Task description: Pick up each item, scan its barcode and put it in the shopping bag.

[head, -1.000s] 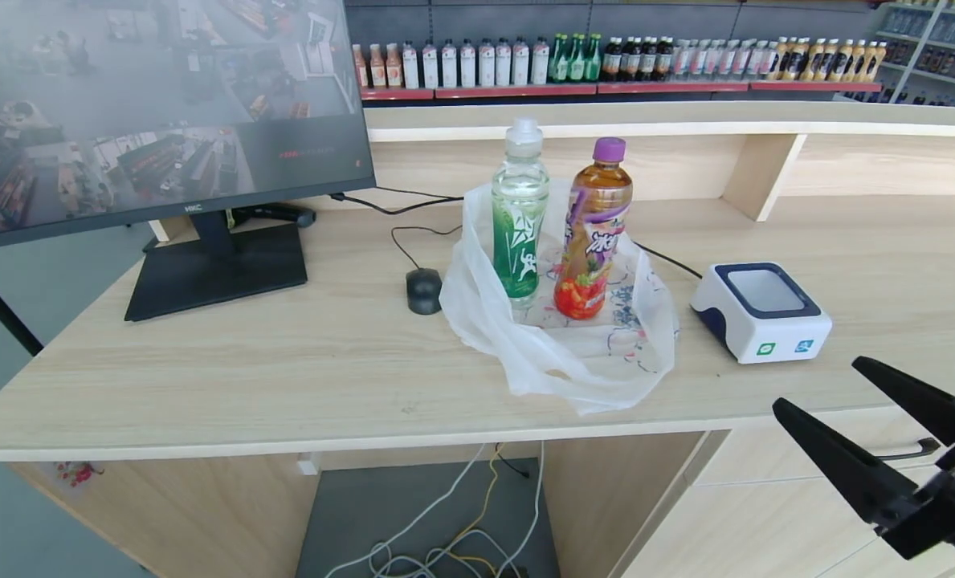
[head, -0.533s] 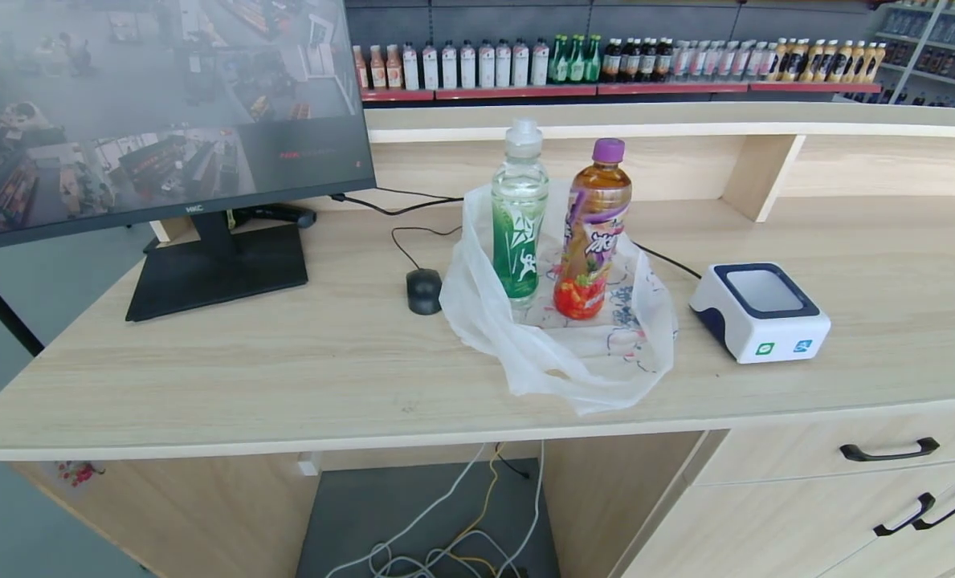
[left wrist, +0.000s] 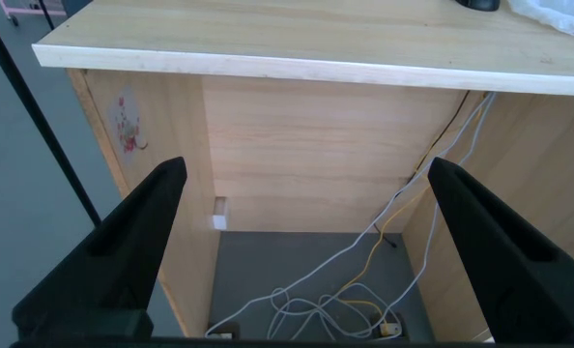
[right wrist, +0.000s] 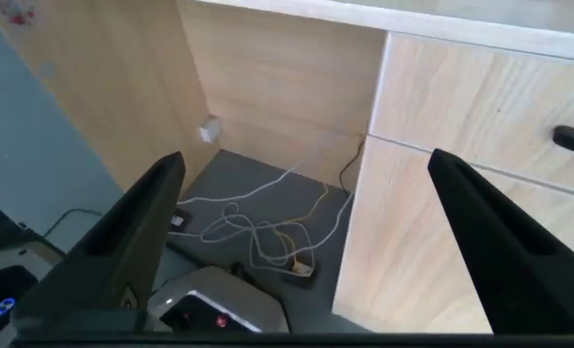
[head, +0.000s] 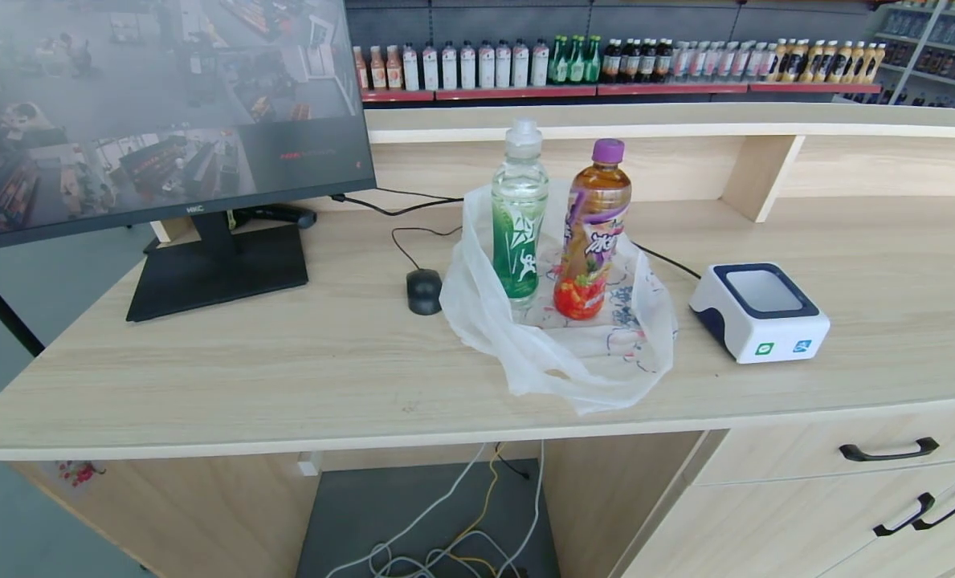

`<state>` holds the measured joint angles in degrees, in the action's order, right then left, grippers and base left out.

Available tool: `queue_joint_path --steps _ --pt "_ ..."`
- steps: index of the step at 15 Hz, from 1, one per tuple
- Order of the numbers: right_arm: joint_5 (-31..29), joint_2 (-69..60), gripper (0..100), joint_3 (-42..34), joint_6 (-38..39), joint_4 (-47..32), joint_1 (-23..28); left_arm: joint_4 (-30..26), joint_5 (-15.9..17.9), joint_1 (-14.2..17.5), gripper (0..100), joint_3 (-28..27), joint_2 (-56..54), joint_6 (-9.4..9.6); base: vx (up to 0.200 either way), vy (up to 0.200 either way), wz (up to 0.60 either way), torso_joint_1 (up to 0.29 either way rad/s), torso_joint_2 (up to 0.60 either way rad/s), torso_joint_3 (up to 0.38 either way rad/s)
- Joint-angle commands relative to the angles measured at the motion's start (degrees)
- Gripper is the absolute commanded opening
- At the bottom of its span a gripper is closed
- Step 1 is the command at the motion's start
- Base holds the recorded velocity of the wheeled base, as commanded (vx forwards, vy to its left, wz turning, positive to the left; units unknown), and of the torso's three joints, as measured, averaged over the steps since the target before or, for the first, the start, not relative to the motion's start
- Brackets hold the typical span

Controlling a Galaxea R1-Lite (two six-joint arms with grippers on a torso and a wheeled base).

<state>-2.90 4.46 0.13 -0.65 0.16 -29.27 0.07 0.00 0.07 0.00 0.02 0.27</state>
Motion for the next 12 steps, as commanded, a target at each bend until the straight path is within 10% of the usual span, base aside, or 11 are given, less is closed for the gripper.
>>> queue_joint_path --steps 1,5,12 --pt "0.0 3.9 100 0.0 0.4 0.0 11.6 0.0 0.0 0.0 100 0.0 0.0 0.00 0.000 0.000 0.00 0.000 0.00 0.000" --pt "0.0 2.6 100 0.0 0.0 0.0 26.2 0.0 -0.1 0.0 100 0.0 0.0 0.00 0.000 0.000 0.00 0.000 0.00 0.000" --pt "0.8 -4.5 100 0.0 0.5 -0.2 28.8 0.0 0.0 -0.1 100 0.0 0.0 0.70 0.000 0.000 0.00 0.000 0.00 0.000"
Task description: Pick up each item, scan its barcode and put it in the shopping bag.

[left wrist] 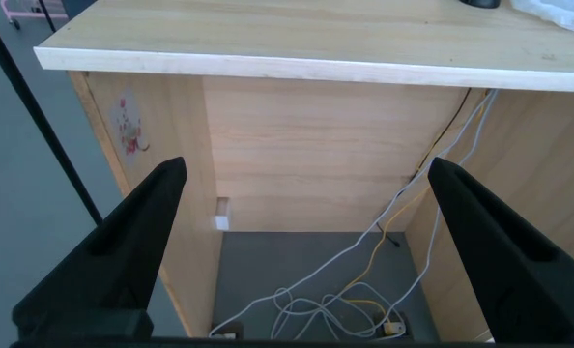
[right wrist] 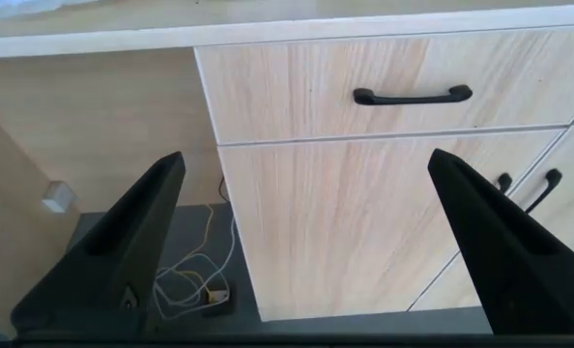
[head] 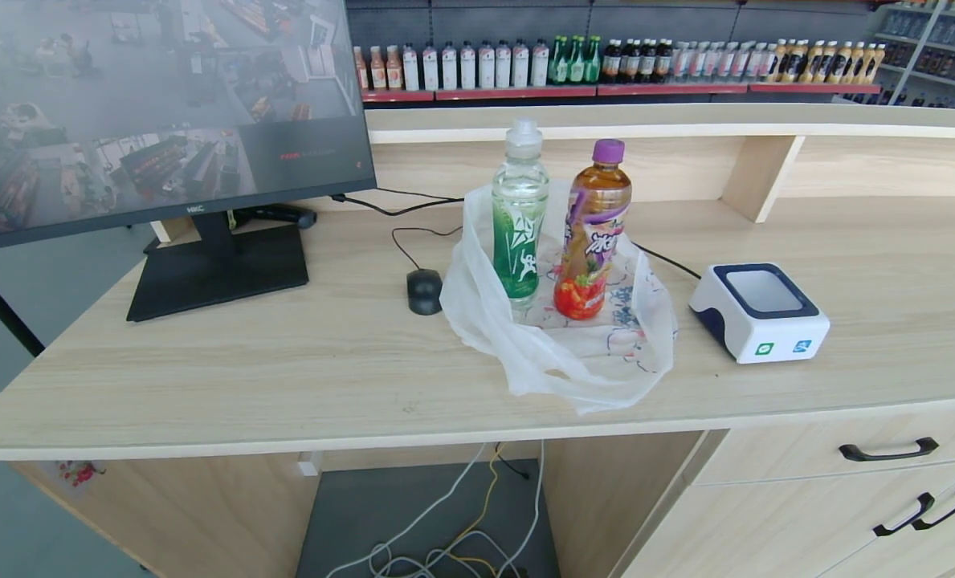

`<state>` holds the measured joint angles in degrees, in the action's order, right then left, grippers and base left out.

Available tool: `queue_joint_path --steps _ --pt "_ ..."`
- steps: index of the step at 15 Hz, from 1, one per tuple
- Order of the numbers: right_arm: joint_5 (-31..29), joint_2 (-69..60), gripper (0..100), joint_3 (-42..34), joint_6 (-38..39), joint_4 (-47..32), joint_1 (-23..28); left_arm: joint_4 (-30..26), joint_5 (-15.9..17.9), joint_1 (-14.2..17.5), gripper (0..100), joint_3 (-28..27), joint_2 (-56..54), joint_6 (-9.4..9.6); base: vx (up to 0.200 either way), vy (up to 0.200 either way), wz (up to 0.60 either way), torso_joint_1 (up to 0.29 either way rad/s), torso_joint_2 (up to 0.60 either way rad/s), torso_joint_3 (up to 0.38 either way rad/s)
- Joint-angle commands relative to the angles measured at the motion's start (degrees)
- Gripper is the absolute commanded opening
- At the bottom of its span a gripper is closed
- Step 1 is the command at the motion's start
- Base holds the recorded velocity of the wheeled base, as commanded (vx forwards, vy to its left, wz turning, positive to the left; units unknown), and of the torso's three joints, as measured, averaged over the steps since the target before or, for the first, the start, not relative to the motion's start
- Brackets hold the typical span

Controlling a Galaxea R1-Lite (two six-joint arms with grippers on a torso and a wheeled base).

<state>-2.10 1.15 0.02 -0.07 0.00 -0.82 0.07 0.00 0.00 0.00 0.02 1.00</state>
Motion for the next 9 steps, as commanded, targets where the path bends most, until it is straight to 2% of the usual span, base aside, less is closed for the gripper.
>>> queue_joint_path --steps 1,3,6,9 --pt "0.0 -1.1 100 0.1 0.0 0.0 0.4 0.0 0.0 0.0 100 0.0 0.0 0.14 0.000 0.000 0.00 0.000 0.00 0.000" --pt "0.0 -1.1 100 0.1 0.3 0.0 0.4 0.0 0.0 0.0 100 0.0 0.0 0.14 0.000 0.000 0.00 0.000 0.00 0.000" --pt "0.0 -1.1 100 0.1 0.2 0.0 0.4 0.0 0.0 0.0 100 0.0 0.0 -0.82 0.000 0.000 0.00 0.000 0.00 0.000" --pt "0.0 -1.1 100 0.1 0.2 0.0 0.4 0.0 0.0 0.0 100 0.0 0.0 -0.74 0.000 0.000 0.00 0.000 0.00 0.000"
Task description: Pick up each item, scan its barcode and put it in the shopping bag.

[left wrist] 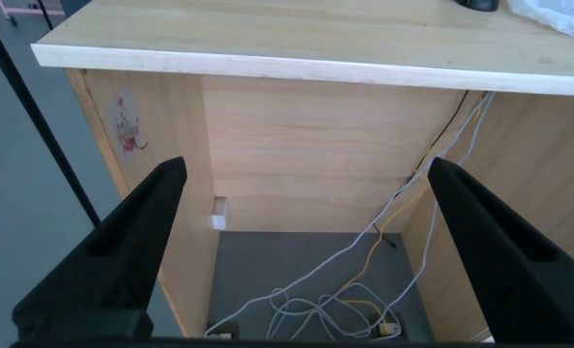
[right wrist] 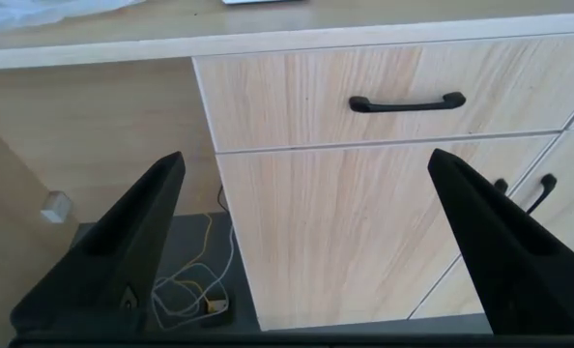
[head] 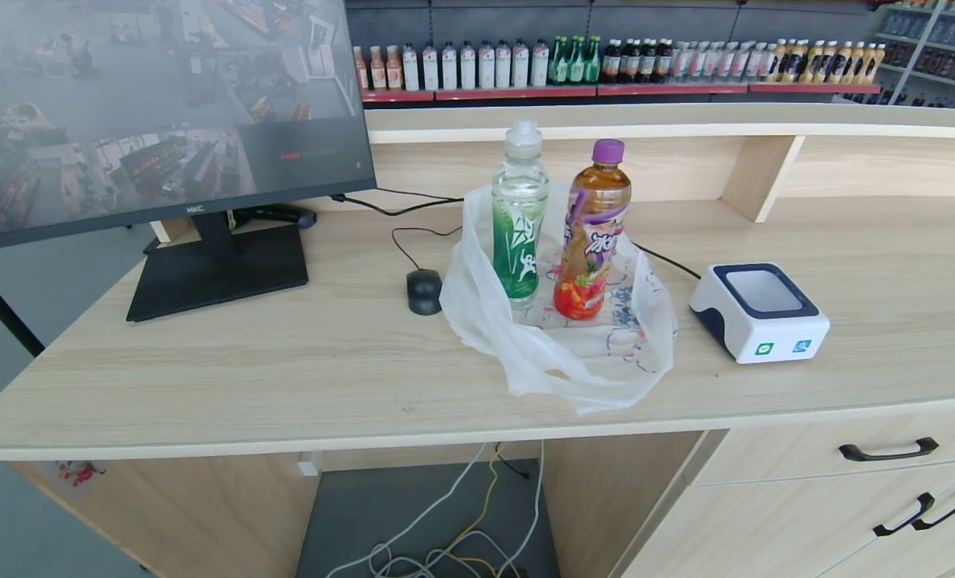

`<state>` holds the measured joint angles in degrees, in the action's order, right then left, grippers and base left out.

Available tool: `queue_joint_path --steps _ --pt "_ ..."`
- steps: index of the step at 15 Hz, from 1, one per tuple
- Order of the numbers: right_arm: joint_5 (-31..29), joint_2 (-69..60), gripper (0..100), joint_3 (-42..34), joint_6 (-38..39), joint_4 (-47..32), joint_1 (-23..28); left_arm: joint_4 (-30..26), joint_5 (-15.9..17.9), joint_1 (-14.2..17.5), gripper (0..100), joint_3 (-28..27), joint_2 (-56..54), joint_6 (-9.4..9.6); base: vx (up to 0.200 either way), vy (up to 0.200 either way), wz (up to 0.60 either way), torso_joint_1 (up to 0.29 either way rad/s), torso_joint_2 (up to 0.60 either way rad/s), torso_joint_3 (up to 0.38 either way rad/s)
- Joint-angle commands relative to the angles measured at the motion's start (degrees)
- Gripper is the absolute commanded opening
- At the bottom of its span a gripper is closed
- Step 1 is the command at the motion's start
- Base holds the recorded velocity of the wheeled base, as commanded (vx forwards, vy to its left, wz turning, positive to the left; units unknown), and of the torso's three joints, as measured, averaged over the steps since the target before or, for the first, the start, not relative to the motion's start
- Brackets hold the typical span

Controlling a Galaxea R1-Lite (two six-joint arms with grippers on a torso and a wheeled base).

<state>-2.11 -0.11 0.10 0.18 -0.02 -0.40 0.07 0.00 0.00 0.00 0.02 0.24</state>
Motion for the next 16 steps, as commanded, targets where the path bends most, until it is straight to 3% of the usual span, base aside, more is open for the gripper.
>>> queue_joint_path --steps 1,4,12,16 --pt "0.0 0.1 100 0.0 0.1 0.0 0.0 0.0 0.0 0.0 100 0.0 0.0 -0.07 0.000 0.000 0.00 0.000 0.00 0.000" --pt "0.0 0.1 100 0.0 0.0 0.0 0.0 0.0 -0.1 0.1 100 0.0 0.0 -0.16 -0.200 0.000 0.00 0.007 0.00 0.001" --pt "0.0 0.1 100 0.0 -0.2 0.0 0.0 0.0 0.0 0.1 100 0.0 0.0 -0.16 0.000 0.000 0.00 0.000 0.00 0.000" --pt "0.0 0.1 100 0.0 -0.1 0.0 0.0 0.0 -0.1 0.1 100 0.0 0.0 -0.33 0.000 -0.200 0.00 -0.001 0.00 0.005"
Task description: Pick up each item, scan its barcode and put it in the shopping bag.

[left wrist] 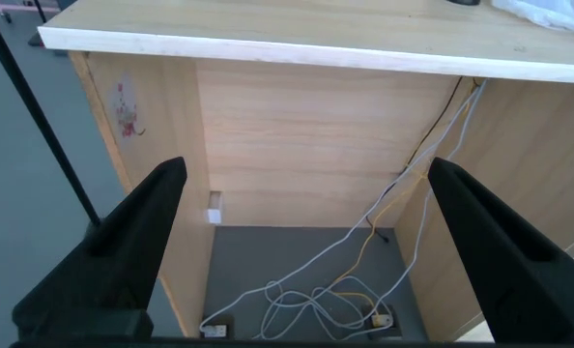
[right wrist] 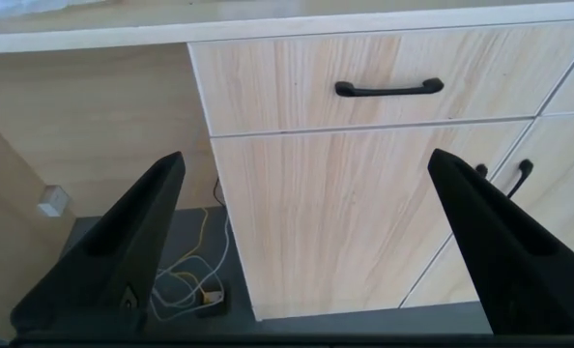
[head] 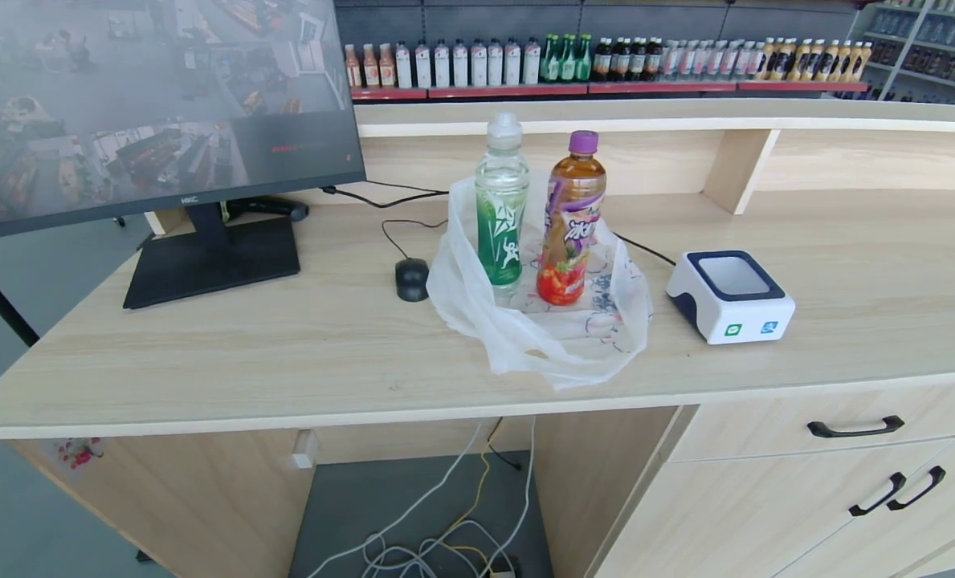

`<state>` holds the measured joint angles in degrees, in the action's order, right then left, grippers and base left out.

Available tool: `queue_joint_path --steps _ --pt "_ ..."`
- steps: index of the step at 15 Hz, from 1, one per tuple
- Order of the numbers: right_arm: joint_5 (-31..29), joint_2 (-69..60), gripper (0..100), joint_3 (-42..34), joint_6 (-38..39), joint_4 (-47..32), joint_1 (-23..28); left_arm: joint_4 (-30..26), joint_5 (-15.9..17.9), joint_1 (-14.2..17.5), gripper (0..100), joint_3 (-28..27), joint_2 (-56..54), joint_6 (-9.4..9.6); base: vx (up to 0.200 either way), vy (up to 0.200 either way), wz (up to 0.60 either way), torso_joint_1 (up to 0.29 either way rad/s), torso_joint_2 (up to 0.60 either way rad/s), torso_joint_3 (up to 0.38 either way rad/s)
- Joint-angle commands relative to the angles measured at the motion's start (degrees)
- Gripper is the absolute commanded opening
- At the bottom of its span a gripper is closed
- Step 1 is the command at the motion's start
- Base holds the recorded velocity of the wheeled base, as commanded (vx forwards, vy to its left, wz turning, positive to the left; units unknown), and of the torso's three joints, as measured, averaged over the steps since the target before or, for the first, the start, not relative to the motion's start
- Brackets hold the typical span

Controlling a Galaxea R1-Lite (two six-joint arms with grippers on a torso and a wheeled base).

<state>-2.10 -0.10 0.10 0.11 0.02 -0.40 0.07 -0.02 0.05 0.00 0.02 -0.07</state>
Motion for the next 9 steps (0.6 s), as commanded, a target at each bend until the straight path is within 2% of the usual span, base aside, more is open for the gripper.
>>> queue_joint_path --steps 1,9 --pt "0.0 0.1 100 0.0 0.1 0.0 0.0 0.0 -0.1 0.0 100 0.0 0.0 -0.01 0.000 -0.200 0.00 0.017 0.01 -0.002" --pt "0.0 0.1 100 0.0 0.1 0.0 0.0 0.0 -0.1 0.0 100 0.0 0.0 -0.10 0.000 -0.200 0.00 0.003 0.00 0.003"
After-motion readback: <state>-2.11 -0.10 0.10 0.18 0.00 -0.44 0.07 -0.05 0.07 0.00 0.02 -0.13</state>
